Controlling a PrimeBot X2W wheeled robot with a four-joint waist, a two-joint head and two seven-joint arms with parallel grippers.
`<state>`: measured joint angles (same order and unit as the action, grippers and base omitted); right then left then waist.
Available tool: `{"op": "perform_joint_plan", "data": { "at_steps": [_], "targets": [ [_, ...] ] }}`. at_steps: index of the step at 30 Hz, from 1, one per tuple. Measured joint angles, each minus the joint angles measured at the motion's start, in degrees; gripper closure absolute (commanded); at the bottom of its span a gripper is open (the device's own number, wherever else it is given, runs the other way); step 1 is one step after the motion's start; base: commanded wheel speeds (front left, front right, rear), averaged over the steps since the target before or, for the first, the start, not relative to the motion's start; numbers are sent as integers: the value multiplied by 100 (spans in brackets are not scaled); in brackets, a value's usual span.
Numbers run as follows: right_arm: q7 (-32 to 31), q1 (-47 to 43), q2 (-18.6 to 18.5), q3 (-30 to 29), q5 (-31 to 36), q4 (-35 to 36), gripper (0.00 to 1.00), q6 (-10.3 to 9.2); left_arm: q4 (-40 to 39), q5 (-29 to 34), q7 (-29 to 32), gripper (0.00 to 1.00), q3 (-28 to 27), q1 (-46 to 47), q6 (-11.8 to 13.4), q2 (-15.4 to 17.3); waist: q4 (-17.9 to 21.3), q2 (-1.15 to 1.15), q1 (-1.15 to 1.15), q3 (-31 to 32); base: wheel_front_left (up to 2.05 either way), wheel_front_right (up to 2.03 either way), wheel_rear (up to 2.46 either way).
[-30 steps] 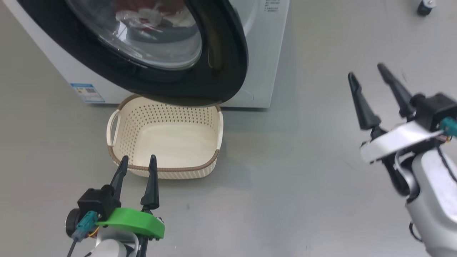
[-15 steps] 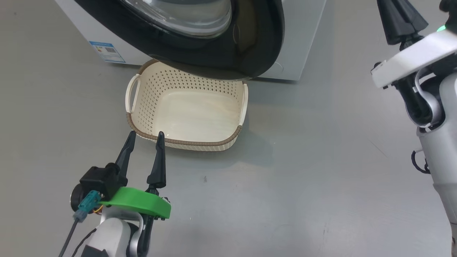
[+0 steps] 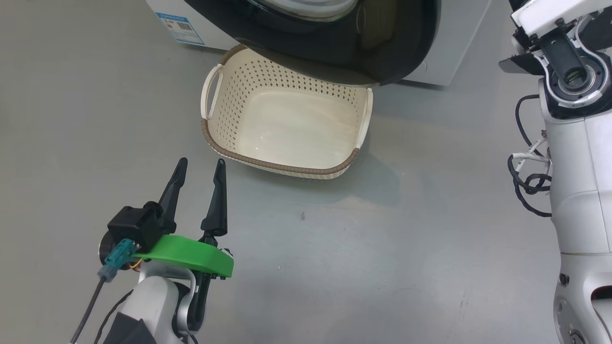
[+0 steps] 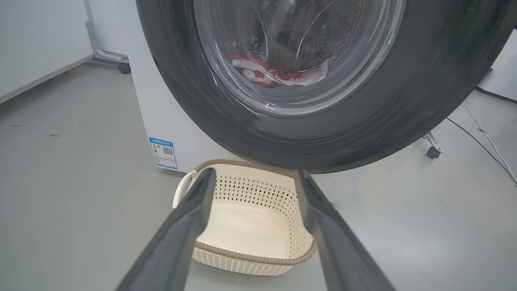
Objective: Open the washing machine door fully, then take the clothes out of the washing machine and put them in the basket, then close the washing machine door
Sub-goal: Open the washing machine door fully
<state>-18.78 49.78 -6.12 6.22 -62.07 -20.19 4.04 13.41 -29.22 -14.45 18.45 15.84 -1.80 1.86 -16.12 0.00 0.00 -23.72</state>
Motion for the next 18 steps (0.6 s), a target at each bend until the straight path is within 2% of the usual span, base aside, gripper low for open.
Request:
{"op": "perform_joint_plan", "data": {
  "at_steps": [13,18],
  "targets": [
    [-1193,518,-3,-444,-1106,-634,100,-576,65,-52,1,0,10,90,9,-11,-235,0,0,-87,0,0,0],
    [-1595,561,-3,-439,-1283,-795,100,-760,83,-52,0,0,10,91,24,-12,-269,0,0,-80,0,0,0]
  ]
}}
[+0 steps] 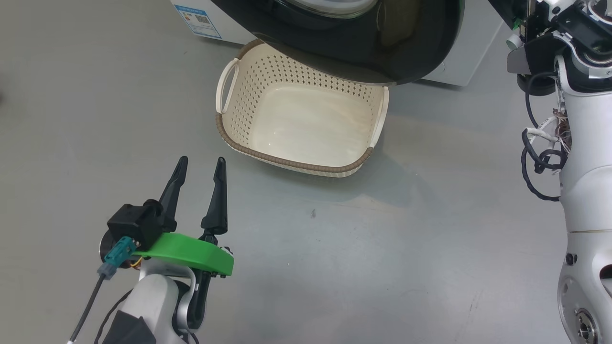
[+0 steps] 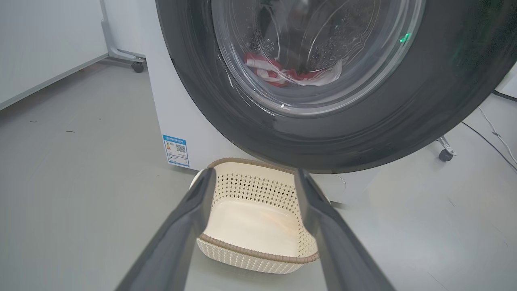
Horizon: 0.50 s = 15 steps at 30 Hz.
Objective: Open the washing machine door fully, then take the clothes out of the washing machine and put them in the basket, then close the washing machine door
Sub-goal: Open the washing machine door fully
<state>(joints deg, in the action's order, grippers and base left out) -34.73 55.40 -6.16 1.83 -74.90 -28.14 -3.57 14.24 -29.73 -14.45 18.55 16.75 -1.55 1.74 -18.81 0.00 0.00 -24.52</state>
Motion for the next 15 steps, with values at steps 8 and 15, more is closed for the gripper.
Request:
{"op": "perform_joint_plan", "data": {
  "at_steps": [8,15],
  "targets": [
    [-586,182,10,-90,-379,-264,100,-225,7,0,0,0,14,3,20,-3,-59,0,0,9,0,0,0],
    [-1006,192,23,31,-536,-394,100,-310,27,1,0,0,11,3,26,-4,-76,0,0,21,0,0,0]
  ]
}}
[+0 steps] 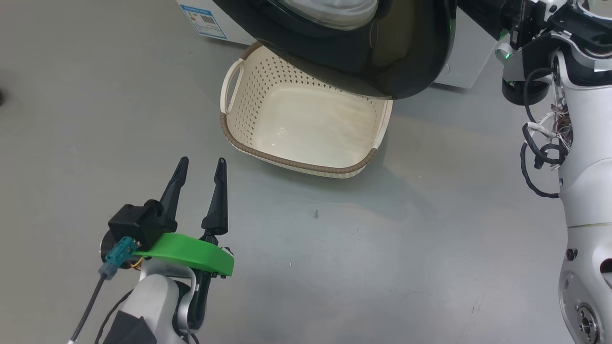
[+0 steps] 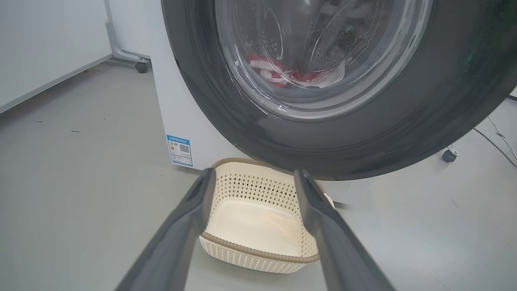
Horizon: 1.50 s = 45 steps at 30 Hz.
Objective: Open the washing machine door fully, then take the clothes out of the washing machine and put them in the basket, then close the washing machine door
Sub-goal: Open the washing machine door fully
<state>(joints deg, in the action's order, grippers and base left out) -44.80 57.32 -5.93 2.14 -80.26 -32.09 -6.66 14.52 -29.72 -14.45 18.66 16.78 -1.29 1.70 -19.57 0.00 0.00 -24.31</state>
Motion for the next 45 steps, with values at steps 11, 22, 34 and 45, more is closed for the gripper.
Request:
{"op": "perform_joint_plan", "data": {
  "at_steps": [11,22,34,45],
  "targets": [
    [-431,-129,46,45,-196,-342,100,-13,97,1,1,0,-2,1,0,-1,5,0,0,222,0,0,0],
    [-638,-541,114,57,-502,-569,100,-19,172,21,1,0,-1,-12,1,-1,-3,0,0,575,0,0,0],
    [-761,-649,168,270,-777,-587,100,-56,171,97,1,0,-4,-87,25,-1,-28,0,0,729,0,0,0],
    [-888,-1003,172,712,-1315,-583,100,-56,205,99,1,0,133,-131,25,1,-143,0,0,874,0,0,0]
  ]
}}
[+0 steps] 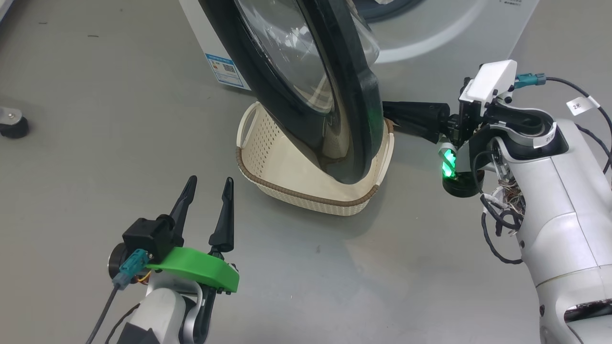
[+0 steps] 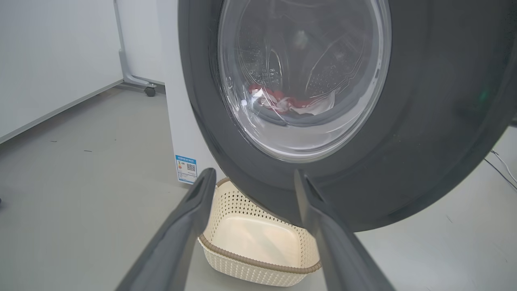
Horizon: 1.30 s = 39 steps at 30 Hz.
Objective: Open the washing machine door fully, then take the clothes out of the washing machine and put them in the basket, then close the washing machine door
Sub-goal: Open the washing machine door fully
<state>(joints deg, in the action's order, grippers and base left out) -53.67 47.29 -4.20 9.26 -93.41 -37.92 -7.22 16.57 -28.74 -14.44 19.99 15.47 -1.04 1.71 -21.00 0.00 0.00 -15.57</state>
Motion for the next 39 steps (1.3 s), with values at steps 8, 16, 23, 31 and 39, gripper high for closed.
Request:
{"op": "perform_joint_plan", "data": {
  "at_steps": [8,16,23,31,39],
  "targets": [
    [10,-116,-2,431,-478,142,100,-3,32,0,0,0,57,-105,0,1,-154,0,0,125,0,0,0],
    [64,-221,1,1048,-869,321,100,-3,25,8,0,0,54,-177,0,2,-241,0,0,171,0,0,0],
    [207,-317,-2,1556,-1221,554,100,-11,10,8,0,0,70,-199,0,2,-309,0,0,176,0,0,0],
    [416,-322,-16,2031,-1505,784,100,-51,-24,8,0,0,76,-202,0,2,-382,0,0,154,0,0,0],
    [681,-321,2,2369,-1659,883,100,-49,-54,7,0,0,57,-203,14,2,-415,0,-1,84,0,0,0]
  ]
}}
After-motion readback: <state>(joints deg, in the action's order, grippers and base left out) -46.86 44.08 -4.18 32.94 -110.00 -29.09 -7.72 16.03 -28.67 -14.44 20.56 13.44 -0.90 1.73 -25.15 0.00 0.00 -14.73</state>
